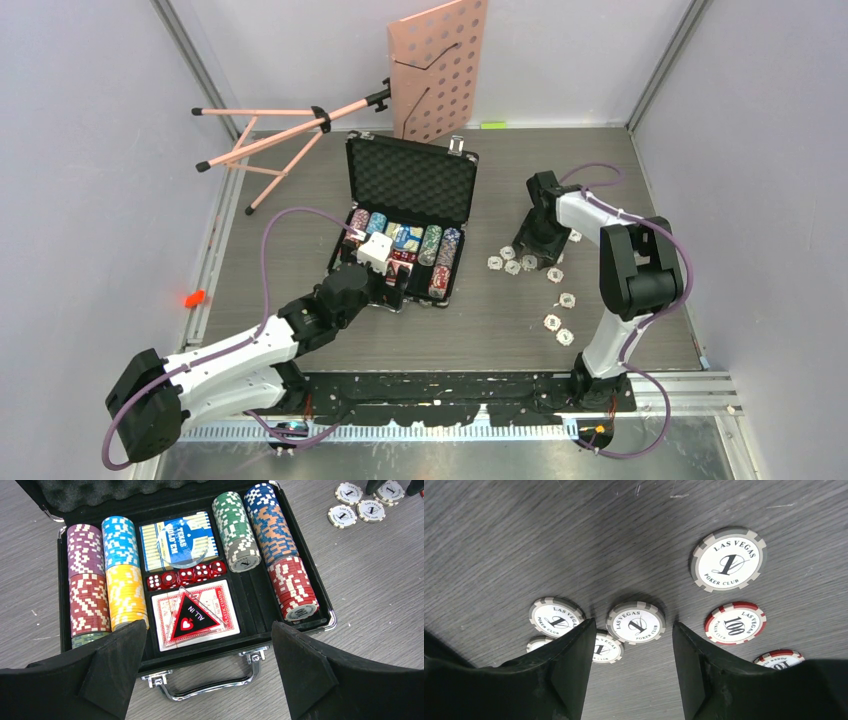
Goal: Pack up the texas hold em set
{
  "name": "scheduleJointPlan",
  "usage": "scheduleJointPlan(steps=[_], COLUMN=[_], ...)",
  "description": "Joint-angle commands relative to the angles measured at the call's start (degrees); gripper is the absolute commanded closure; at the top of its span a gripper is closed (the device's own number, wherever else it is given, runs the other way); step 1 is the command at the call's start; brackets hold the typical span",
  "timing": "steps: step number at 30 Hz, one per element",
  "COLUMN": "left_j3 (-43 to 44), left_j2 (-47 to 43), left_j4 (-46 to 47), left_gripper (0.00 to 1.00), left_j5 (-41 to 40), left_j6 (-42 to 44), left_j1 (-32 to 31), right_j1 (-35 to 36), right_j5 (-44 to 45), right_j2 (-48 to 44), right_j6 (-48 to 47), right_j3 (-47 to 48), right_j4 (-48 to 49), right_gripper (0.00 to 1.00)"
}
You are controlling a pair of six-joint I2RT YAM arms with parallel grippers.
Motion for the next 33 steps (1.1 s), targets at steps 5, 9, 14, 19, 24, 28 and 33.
scheduleJointPlan(steps=[5,9,14,19,24,28,33], left_j3=[-0.01,-0.01,-0.01,0.08,-0.07,-0.01,-0.05], left_j2=[-0.40,-0.40,-0.56,-0.35,-0.19,-0.02,-0.24], left_j4=[3.29,3.29,3.12,3.12,3.37,3.34,3.47], left_gripper=[0.01,0.01,0.01,0.01,0.01,0.01,0.01], left_j5=[-0.24,-0.10,-0.32,-0.29,0.00,0.19,0.38], left_j6=[0.46,0.46,0.57,0.63,0.55,0.55,0.55], left_j1=[0.23,0.23,0.23,0.23,0.23,0.23,0.23], right_j1=[-0.13,-0.13,0.03,0.19,0.22,0.22,0.19], right_j5=[1.17,2.77,4.40,3.55,1.77,2.13,2.41], right_j2=[0.24,1.10,2.83,3.12,2.27,-0.35,-4.21], right_j6=[0.31,0.12,-0.86,-1.03,-1.95,-3.69,-4.49], right_j3=[-1.15,-1.32,-1.35,-2.46,-2.37,-3.64,-5.38], right_j4=[0.80,0.69,-0.04,0.55,-0.45,-2.76,-4.13], right_gripper=[0.36,0.39,0.43,0.47,0.53,0.59,0.64])
